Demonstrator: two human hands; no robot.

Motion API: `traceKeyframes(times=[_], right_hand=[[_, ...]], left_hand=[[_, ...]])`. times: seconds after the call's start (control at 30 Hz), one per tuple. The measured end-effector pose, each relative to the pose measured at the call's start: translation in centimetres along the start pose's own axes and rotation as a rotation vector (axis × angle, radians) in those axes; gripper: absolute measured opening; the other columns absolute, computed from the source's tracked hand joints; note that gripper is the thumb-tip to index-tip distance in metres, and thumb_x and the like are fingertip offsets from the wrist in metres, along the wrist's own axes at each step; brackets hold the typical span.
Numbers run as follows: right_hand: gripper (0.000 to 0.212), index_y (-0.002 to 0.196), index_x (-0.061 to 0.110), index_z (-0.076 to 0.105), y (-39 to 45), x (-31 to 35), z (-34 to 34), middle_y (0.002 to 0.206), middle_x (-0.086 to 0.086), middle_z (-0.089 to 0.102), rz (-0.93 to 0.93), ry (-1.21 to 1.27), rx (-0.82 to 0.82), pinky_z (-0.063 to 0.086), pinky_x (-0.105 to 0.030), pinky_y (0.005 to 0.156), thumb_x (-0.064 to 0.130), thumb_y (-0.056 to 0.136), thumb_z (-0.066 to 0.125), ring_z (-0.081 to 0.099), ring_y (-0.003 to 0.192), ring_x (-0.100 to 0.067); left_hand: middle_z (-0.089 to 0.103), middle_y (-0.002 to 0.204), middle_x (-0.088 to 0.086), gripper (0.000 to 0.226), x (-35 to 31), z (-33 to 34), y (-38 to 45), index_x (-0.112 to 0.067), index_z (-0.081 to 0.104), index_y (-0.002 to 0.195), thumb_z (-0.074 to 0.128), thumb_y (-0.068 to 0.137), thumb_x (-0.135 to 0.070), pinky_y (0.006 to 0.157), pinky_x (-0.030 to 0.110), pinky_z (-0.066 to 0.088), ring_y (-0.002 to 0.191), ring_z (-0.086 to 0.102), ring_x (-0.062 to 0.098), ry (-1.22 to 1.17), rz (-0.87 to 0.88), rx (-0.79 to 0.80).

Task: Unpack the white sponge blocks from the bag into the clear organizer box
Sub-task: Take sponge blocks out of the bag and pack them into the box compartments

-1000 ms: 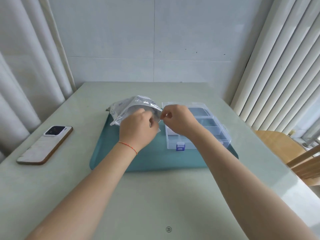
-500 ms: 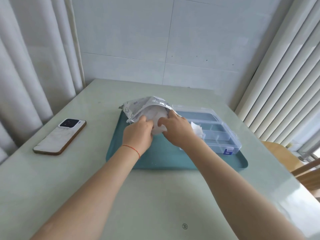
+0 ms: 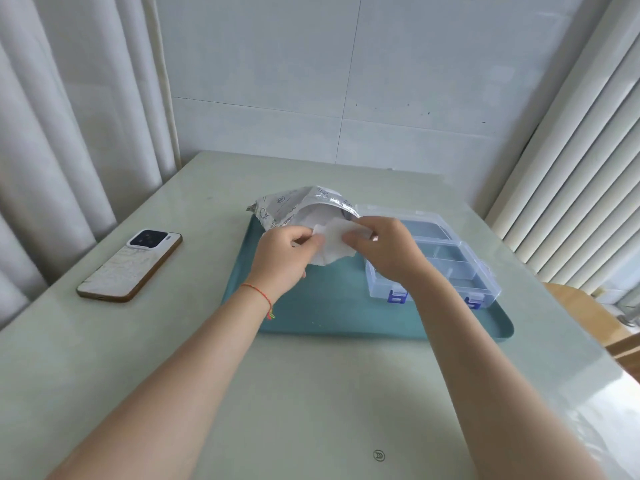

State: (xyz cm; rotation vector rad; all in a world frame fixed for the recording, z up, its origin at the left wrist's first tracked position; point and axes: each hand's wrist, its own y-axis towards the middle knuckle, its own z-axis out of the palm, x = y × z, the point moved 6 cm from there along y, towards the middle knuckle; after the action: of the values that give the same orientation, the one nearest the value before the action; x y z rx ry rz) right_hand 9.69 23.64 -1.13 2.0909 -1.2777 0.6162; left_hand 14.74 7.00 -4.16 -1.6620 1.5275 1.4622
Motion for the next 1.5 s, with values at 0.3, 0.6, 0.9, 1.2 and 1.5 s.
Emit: traceKeyframes(times=[0.3,0.6,0.9,1.2,1.5], right_hand=[[0.021,0.088,-0.003,0.064,-1.1,-1.7,-0.2,0.067,-0.004,0.052,0.184,0.29,-0.041,0.026,-0.016,0.041,0.018,0.089,0.062,0.032,0.04,-0.005],[0.015,0.078,0.012,0.069,-1.5,-1.4,0.6,0.061,0.0,0.056,0.262,0.469,-0.047,0.037,-0.022,0.052,0.025,0.086,0.069,0.046,0.053,-0.011],[0.03,0.092,-0.004,0.067,-1.5,-0.7,0.6,0.069,-0.008,0.054,0.184,0.305,-0.062,0.031,-0.023,0.047,0.025,0.086,0.071,0.044,0.06,-0.016],[0.01,0.095,0.013,0.069,-1.7,-0.9,-0.4,0.073,-0.007,0.066,0.217,0.574,-0.092,0.038,-0.032,0.06,0.017,0.086,0.07,0.051,0.066,-0.021],[0.03,0.088,0.0,0.059,-2.1,-0.4,0.7,0.074,-0.004,0.054,0.231,0.359,-0.115,0.037,-0.028,0.059,0.026,0.084,0.073,0.046,0.065,-0.017]], left_hand=[[0.05,0.045,0.003,0.011,1.3,1.4,-0.7,-0.016,0.069,0.087,0.064,0.094,-0.022,0.042,0.019,0.035,0.04,0.044,0.01,-0.383,-0.341,0.107],[0.06,0.067,0.003,0.015,0.5,2.0,-1.2,-0.01,0.063,0.086,0.054,0.098,-0.013,0.042,0.019,0.044,0.045,0.057,0.012,-0.705,-0.479,0.151],[0.058,0.067,0.004,0.019,0.0,2.5,-1.6,-0.01,0.063,0.081,0.056,0.098,-0.015,0.044,0.018,0.047,0.047,0.058,0.01,-0.739,-0.453,0.21],[0.058,0.067,0.005,0.015,0.0,2.1,-1.6,-0.008,0.059,0.088,0.05,0.1,-0.012,0.044,0.02,0.048,0.046,0.059,0.012,-0.767,-0.507,0.133],[0.064,0.071,0.004,0.028,-0.6,2.8,-1.8,-0.006,0.066,0.098,0.05,0.1,-0.029,0.05,0.021,0.051,0.053,0.061,0.014,-0.814,-0.478,0.251]])
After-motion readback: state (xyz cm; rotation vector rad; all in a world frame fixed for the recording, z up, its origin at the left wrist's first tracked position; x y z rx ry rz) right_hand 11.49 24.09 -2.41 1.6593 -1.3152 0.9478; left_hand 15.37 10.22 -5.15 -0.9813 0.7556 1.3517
